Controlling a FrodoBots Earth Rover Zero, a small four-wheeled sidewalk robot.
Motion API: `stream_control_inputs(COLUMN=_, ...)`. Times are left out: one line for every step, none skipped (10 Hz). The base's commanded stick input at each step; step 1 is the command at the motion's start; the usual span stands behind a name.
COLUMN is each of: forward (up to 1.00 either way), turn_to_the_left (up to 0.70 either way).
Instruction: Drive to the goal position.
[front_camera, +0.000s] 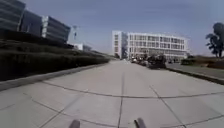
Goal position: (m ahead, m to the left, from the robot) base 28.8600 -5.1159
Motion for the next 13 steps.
stream_control_inputs(forward=0.70, turn_to_the_left=0.25)
stream_control_inputs(forward=0.70, turn_to_the_left=0.17)
stream_control_inputs(forward=0.70, turn_to_the_left=0.10)
stream_control_inputs(forward=0.70, turn_to_the_left=0.03)
stream_control_inputs(forward=0.70, turn_to_the_left=0.01)
stream_control_inputs(forward=0.70, turn_to_the_left=0.01)
stream_control_inputs(forward=0.70, turn_to_the_left=0.01)
stream_control_inputs(forward=0.70, turn_to_the_left=0.01)
stream_control_inputs(forward=0.70, turn_to_the_left=0.01)
stream_control_inputs(forward=0.70, turn_to_the_left=-0.02)
stream_control_inputs(forward=0.70, turn_to_the_left=-0.14)
stream_control_inputs(forward=0.70, turn_to_the_left=-0.34)
stream_control_inputs(forward=0.70, turn_to_the_left=-0.34)
